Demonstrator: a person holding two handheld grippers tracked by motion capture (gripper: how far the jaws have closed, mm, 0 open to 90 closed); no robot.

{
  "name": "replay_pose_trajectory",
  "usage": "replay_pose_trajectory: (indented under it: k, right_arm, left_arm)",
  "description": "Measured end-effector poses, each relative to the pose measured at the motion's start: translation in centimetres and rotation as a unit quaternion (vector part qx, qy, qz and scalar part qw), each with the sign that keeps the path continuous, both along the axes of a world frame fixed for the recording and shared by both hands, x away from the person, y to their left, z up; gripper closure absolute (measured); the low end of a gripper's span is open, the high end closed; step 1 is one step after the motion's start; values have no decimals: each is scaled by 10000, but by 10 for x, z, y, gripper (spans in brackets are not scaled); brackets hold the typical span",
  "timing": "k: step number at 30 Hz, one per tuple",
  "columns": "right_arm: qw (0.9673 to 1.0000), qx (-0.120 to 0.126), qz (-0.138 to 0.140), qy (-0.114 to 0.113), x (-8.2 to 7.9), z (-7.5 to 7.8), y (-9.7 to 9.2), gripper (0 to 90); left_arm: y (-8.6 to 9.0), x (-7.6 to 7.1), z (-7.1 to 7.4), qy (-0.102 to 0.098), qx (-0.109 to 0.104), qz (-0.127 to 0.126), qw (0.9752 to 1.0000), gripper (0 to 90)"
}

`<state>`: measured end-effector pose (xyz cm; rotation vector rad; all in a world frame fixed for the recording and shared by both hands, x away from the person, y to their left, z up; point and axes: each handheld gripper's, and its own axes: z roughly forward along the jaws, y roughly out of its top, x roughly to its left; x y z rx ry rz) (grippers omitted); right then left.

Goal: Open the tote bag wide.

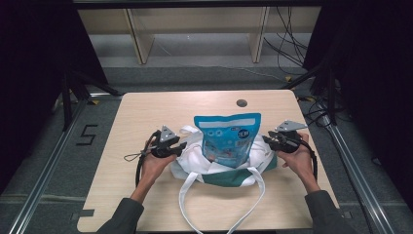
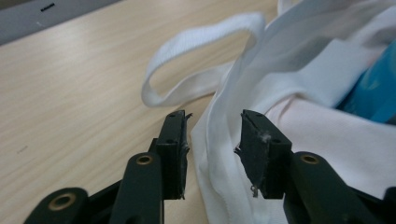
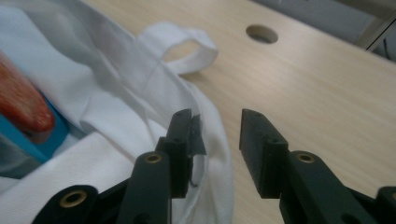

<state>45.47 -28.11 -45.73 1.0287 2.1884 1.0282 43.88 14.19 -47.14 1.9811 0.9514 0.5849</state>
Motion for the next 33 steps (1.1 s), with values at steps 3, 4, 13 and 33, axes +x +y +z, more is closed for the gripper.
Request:
replay_pose_trajectory:
  k: [3, 4, 13, 33]
  right_arm:
    - [9997, 102, 178, -150, -14, 15, 0, 670]
    - [9995, 77, 244, -187, -18, 18, 1, 681]
    - [9898, -145, 1407, 153, -66, 19, 29, 845]
    - [9818, -883, 1539, 682, -87, -27, 52, 878]
  left_arm:
    - [2, -11, 13, -150, -78, -105, 9998, 623]
    - [2, -16, 18, -198, -198, -176, 9995, 643]
    - [-16, -54, 9, 301, -509, -843, 9947, 810]
    - [-32, -67, -44, 687, 490, -1015, 9912, 836]
